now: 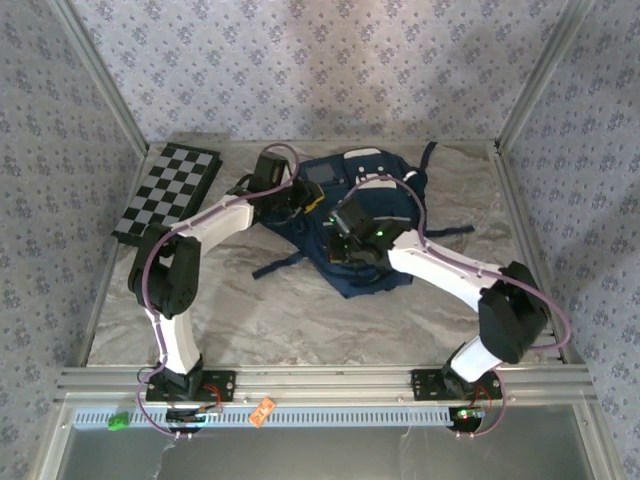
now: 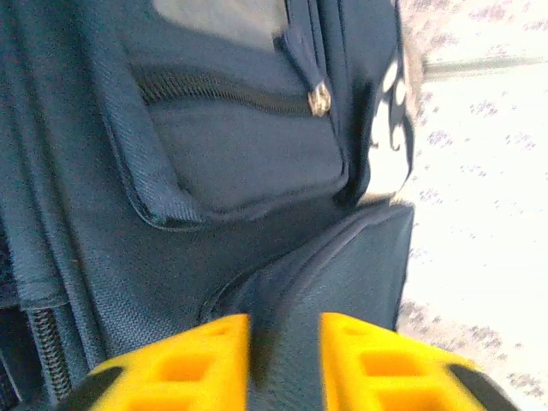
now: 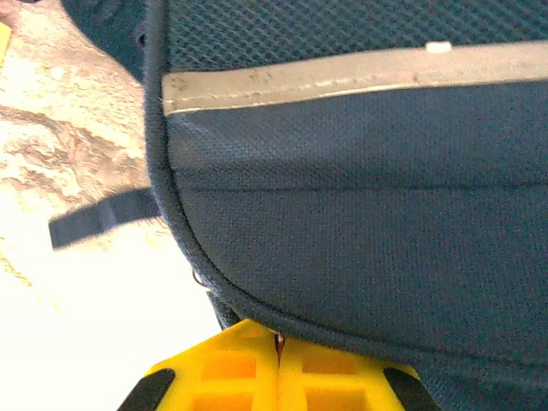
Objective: Pack the student bag
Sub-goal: Zip the student bag at the center of the table.
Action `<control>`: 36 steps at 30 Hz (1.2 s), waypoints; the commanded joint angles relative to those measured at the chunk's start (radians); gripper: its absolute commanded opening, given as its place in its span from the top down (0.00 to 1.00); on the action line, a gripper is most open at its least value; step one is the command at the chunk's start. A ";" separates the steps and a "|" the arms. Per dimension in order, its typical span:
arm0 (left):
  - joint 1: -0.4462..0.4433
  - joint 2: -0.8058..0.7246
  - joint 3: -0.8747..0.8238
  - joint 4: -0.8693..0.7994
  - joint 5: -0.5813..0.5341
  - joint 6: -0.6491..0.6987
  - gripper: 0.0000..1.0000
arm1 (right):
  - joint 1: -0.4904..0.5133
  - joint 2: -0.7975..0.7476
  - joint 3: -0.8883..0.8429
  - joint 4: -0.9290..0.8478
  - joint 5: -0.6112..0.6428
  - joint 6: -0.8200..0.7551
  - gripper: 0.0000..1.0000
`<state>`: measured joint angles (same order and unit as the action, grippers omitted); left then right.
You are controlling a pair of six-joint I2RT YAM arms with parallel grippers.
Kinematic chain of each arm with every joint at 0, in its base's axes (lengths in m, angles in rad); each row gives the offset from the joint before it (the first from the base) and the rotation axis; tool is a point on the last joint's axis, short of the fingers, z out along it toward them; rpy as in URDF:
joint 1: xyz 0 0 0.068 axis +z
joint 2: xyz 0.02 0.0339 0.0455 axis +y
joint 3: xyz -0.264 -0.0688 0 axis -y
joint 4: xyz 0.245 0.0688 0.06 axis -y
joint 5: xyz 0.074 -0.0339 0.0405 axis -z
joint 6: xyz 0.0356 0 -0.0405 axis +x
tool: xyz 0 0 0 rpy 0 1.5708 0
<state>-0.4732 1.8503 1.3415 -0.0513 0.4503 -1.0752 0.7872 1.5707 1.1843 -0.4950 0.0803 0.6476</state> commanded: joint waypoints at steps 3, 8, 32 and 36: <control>0.024 -0.207 -0.182 0.040 0.010 0.033 0.49 | 0.019 0.029 0.064 -0.002 -0.017 0.040 1.00; -0.003 -0.288 -0.372 0.199 0.001 -0.142 0.36 | 0.027 0.030 0.054 0.003 -0.005 0.041 1.00; -0.055 -0.145 -0.271 0.079 -0.142 -0.097 1.00 | 0.003 -0.047 0.019 -0.196 0.058 -0.011 1.00; 0.007 -0.153 -0.250 0.013 -0.138 -0.032 1.00 | -0.054 -0.131 -0.081 -0.235 0.035 -0.056 1.00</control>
<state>-0.5491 1.7103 1.0599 0.0643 0.4126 -1.1908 0.7719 1.5208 1.1610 -0.5610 0.1078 0.6289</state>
